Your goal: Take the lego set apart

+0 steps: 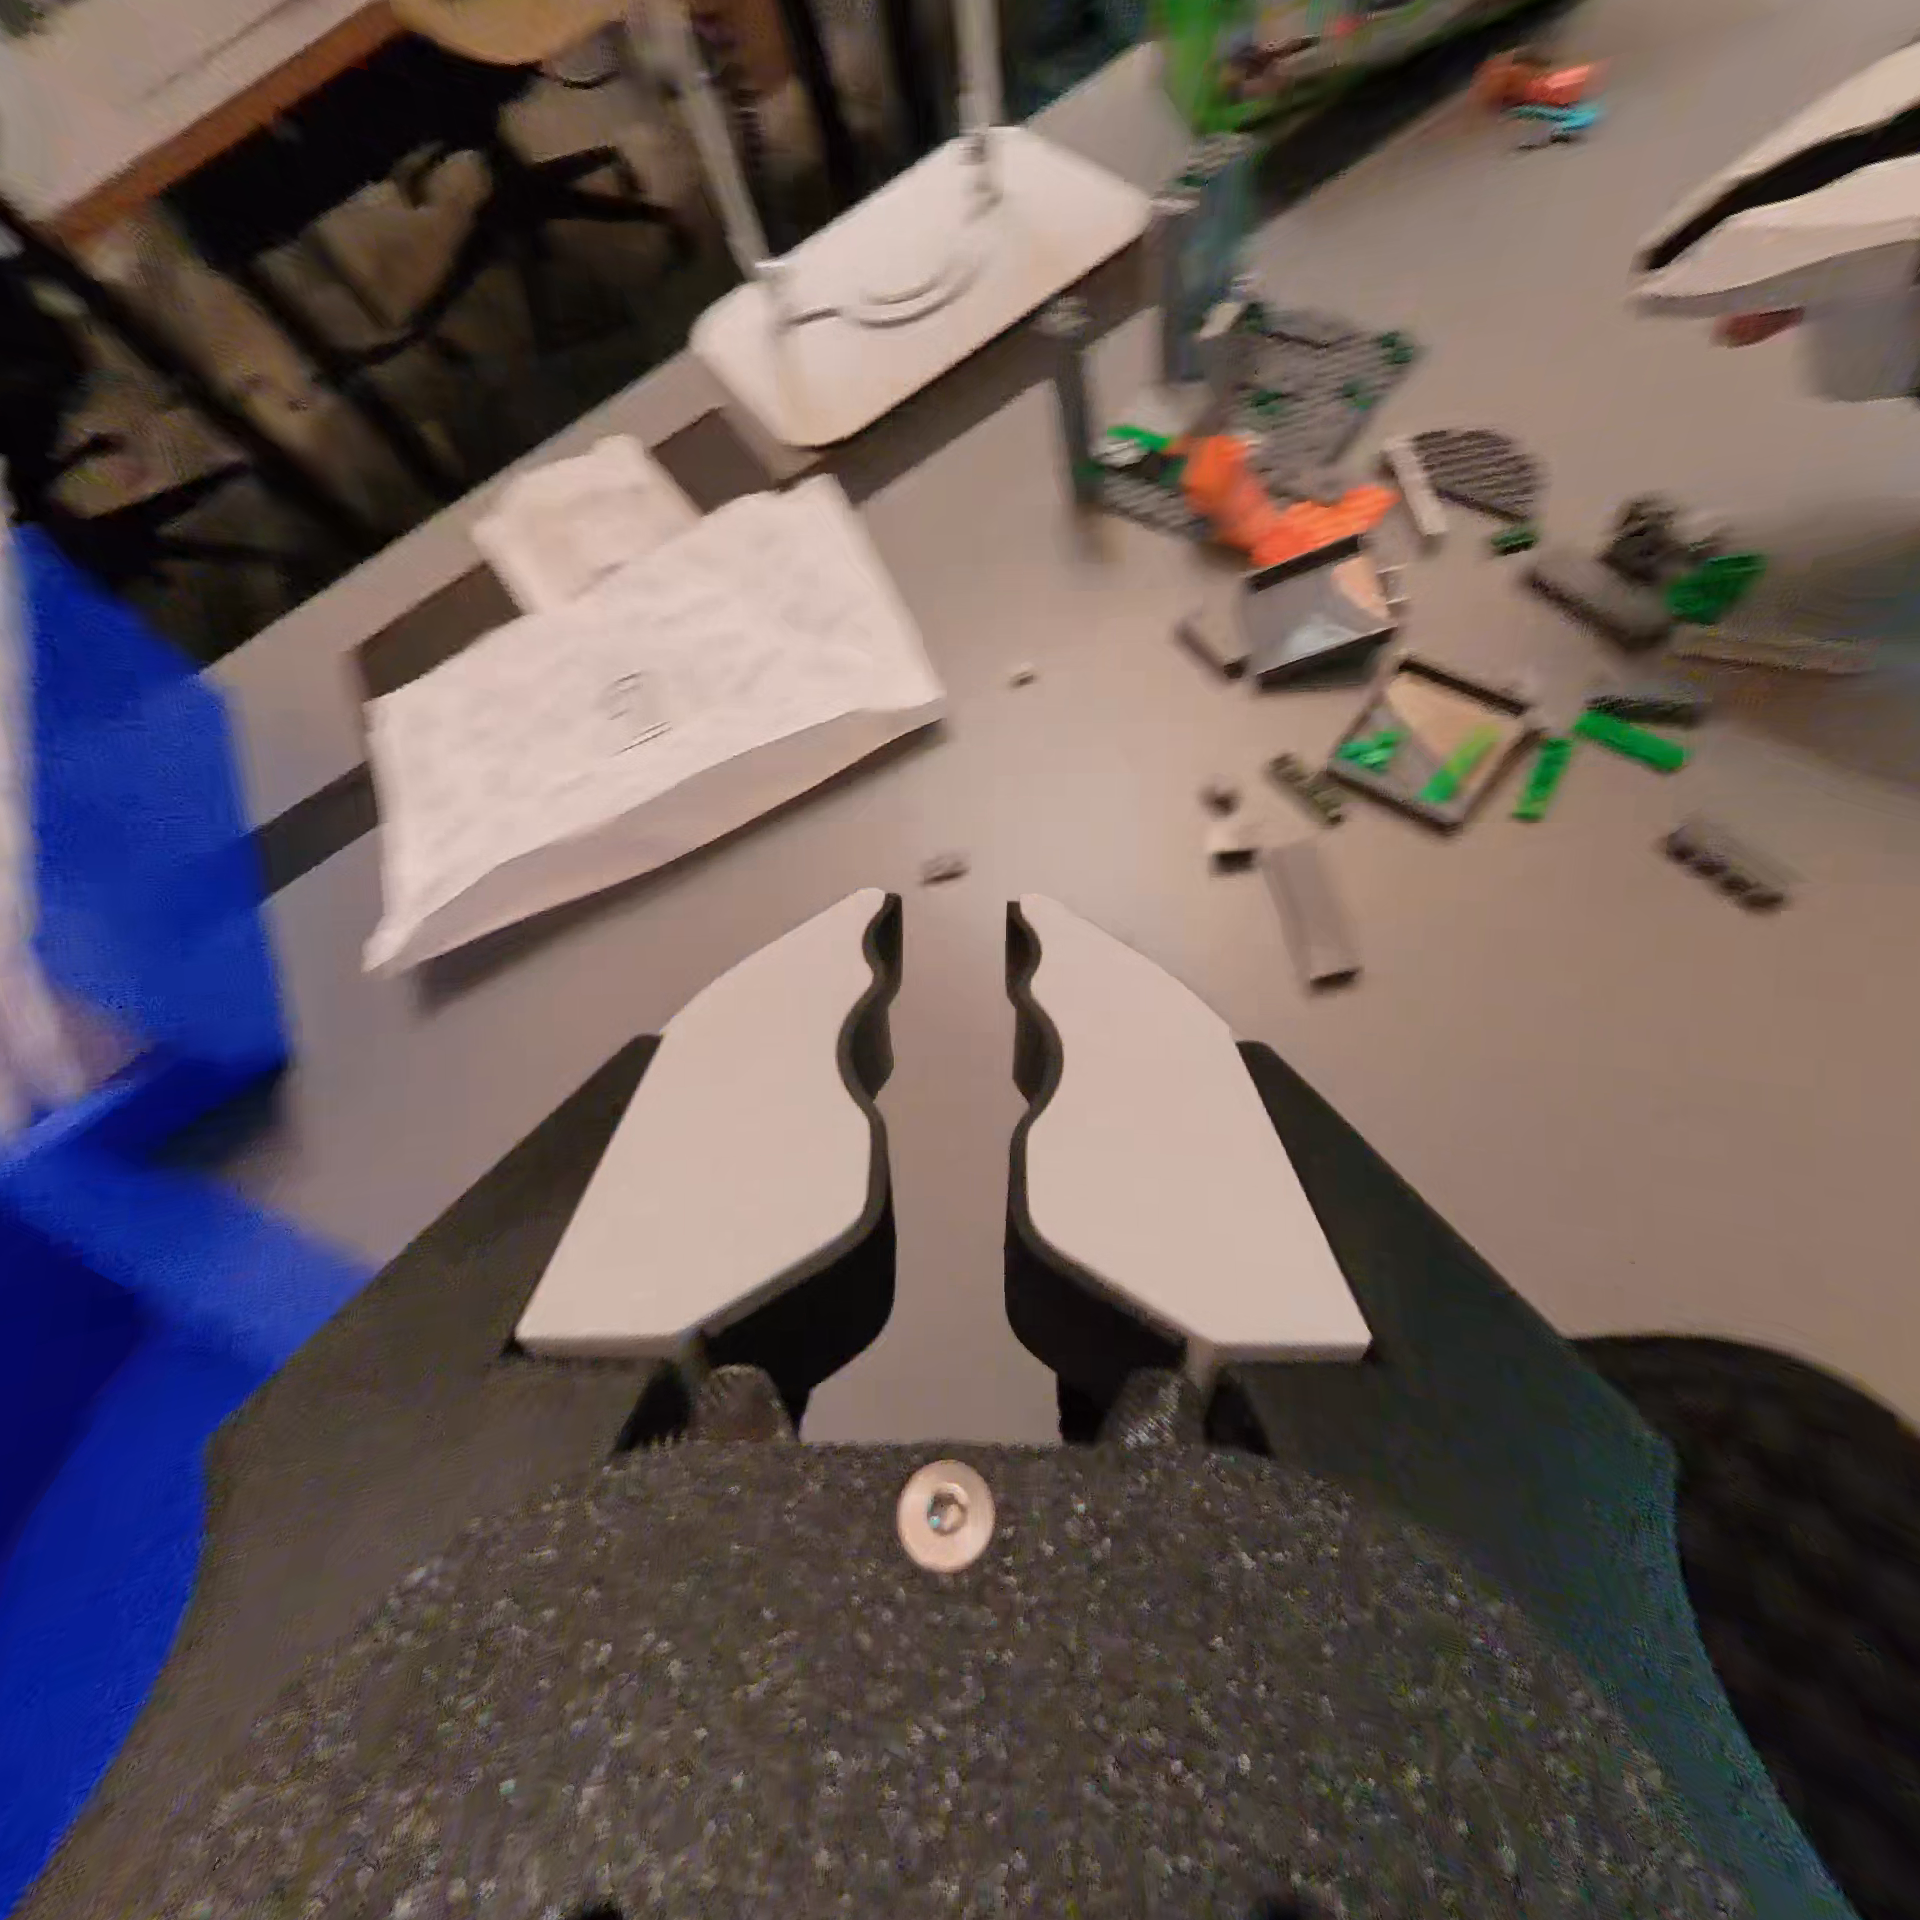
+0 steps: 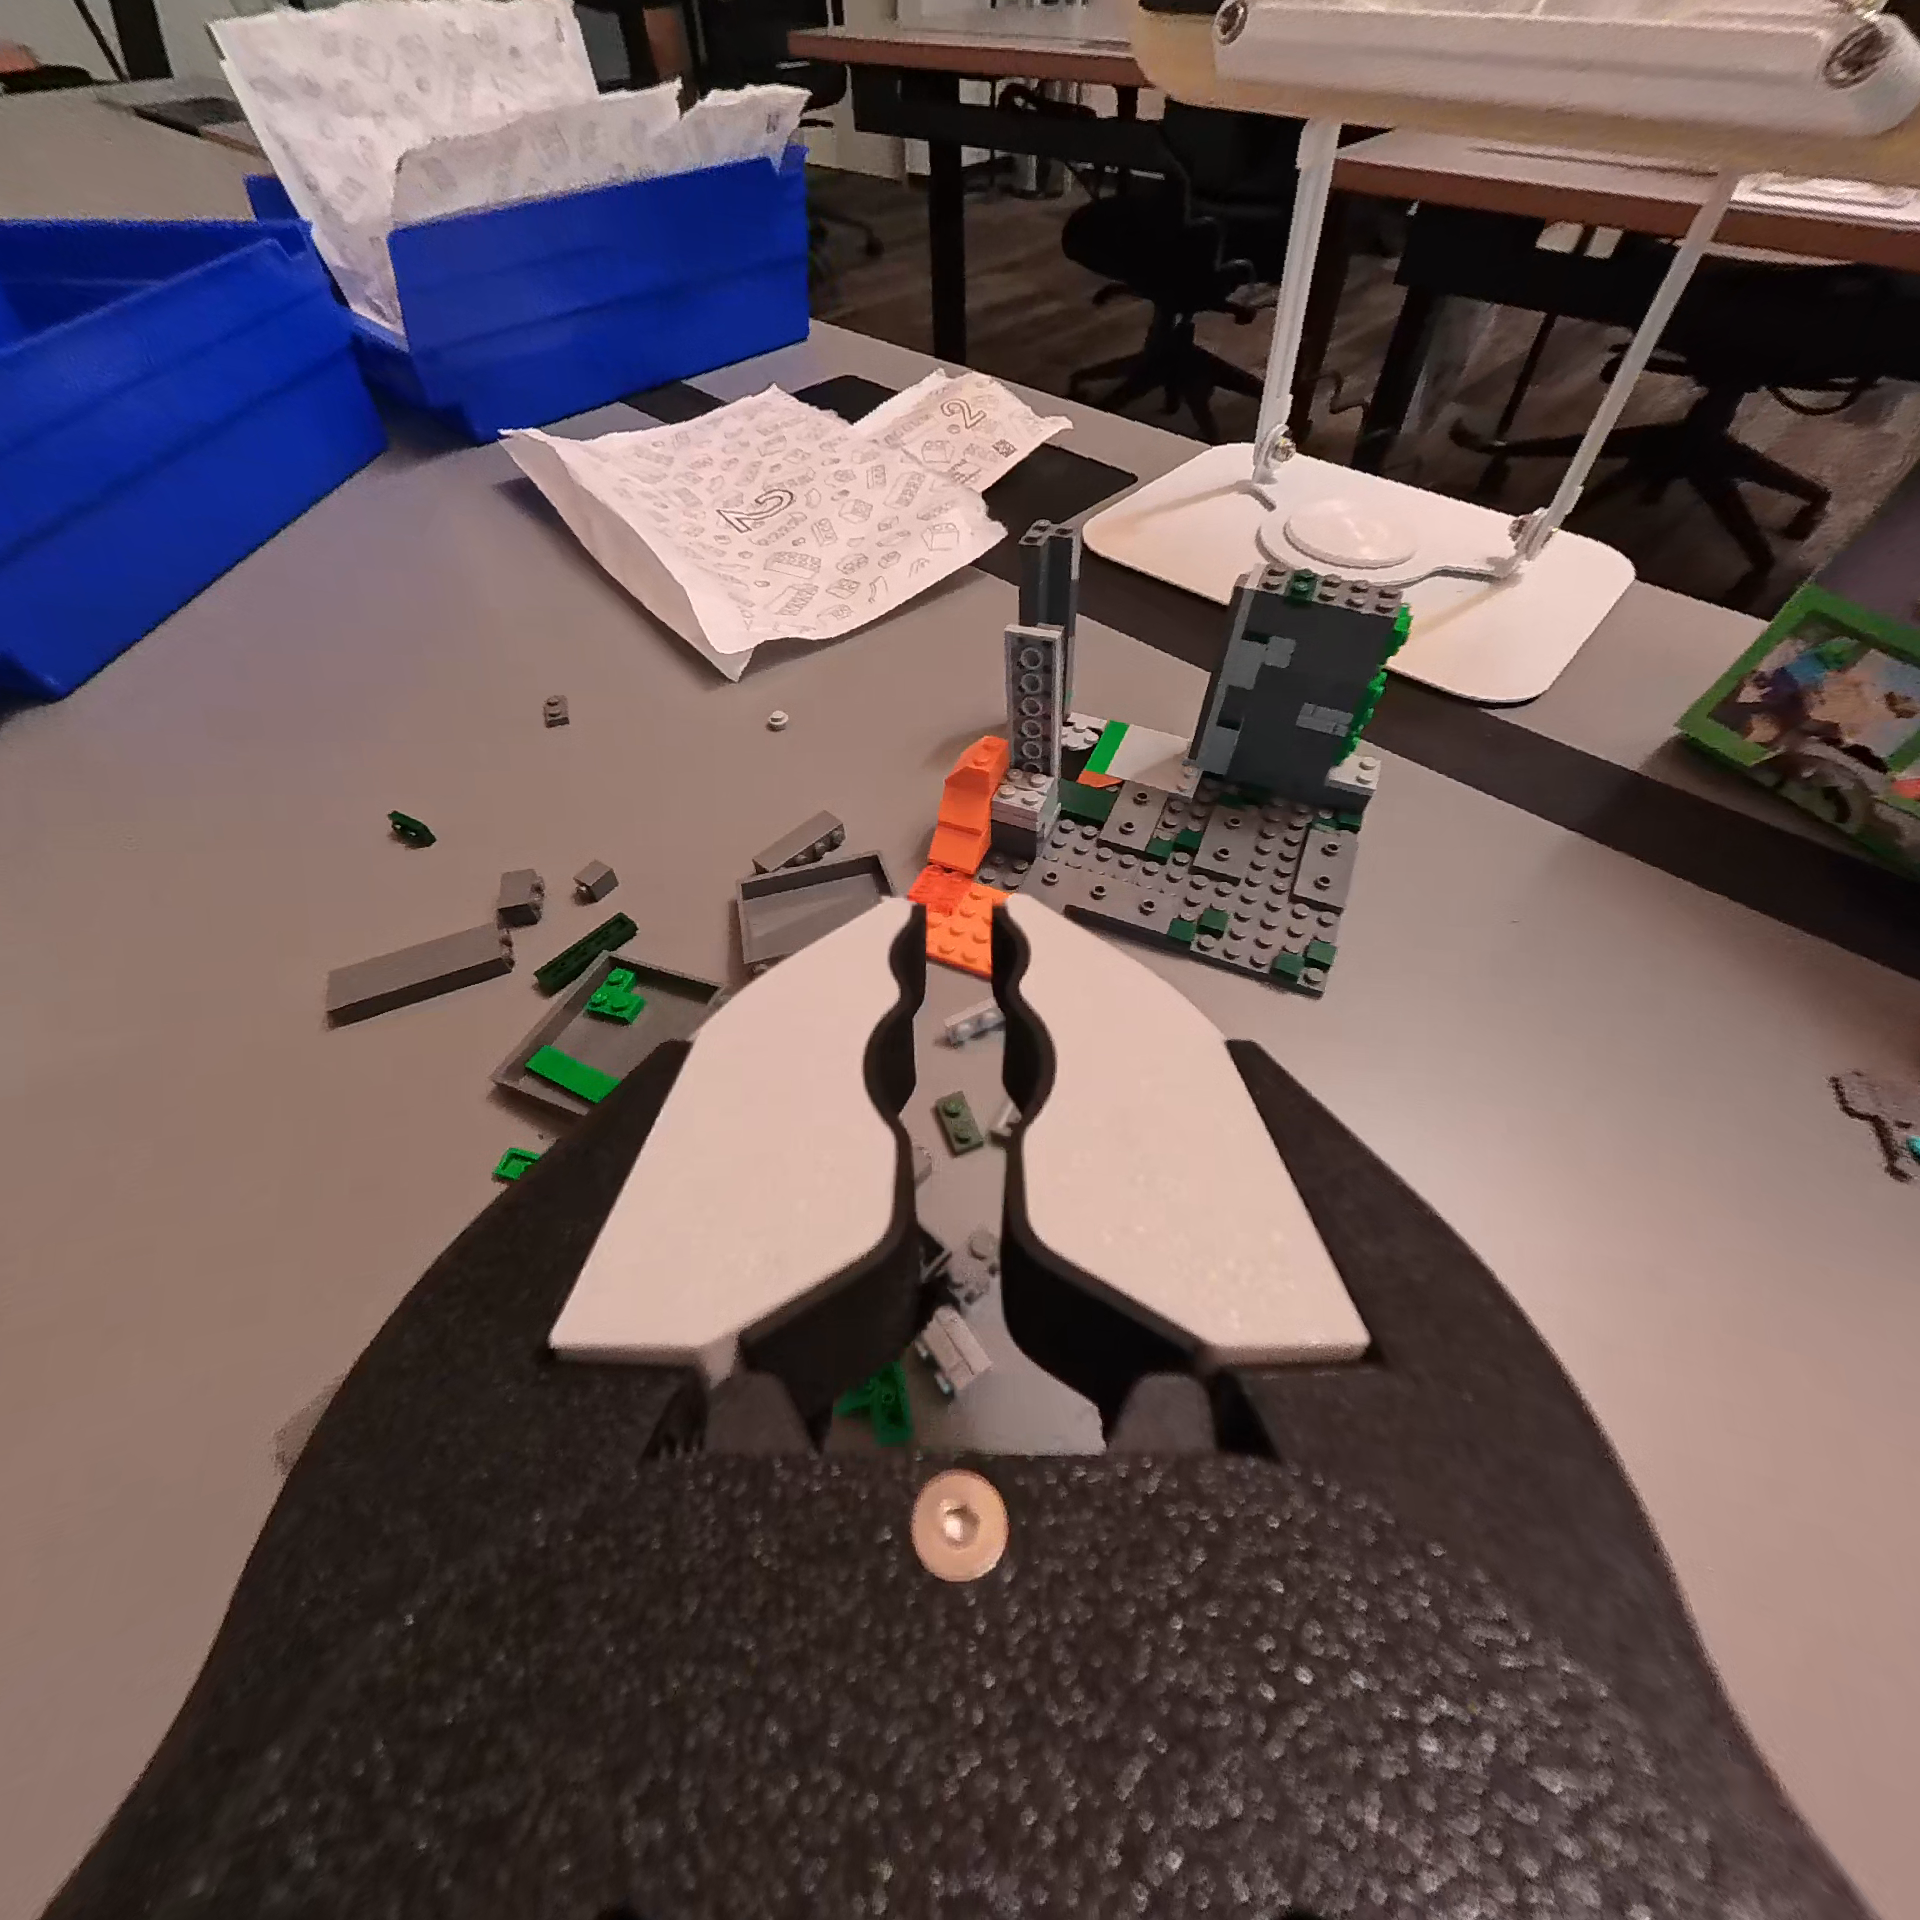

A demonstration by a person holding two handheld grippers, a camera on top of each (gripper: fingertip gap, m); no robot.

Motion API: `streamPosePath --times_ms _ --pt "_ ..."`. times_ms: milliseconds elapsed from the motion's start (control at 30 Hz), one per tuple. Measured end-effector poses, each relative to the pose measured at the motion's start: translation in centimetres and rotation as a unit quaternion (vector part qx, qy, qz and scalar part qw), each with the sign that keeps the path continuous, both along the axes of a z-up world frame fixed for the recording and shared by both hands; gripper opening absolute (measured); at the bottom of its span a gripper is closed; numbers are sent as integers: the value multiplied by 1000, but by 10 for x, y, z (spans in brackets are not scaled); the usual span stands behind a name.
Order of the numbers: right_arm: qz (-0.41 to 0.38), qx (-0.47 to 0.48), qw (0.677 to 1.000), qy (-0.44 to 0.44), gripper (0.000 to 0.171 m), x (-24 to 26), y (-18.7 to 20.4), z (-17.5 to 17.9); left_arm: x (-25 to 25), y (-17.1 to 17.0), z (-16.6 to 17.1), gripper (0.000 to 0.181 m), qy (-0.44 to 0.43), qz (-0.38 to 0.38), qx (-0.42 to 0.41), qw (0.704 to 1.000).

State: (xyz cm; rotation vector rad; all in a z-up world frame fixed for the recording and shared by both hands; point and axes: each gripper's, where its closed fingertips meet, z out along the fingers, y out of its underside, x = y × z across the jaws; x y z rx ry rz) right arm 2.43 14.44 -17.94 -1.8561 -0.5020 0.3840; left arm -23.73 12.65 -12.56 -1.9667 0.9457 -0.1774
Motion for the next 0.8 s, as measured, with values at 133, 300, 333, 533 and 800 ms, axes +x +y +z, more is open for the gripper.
streamPosePath --times_ms 133,300,333,533,800 --pt "-3 -2 1000 -6 11 4 2 -5 92 -9 -42 20 -1 -107 -47 993" --pt "-13 1 1000 -20 11 14 4 -3 161 -30 -93 28 28 -208 -106 972" --pt "-15 -3 1000 -23 11 19 4 -3 167 -30 -101 30 34 -215 -112 970" --pt "70 -76 990 -97 14 32 -14 -31 178 -33 -129 42 44 -242 -153 957" --pt "119 -98 977 -146 19 28 -24 -52 164 -22 -140 10 70 -229 -129 962"
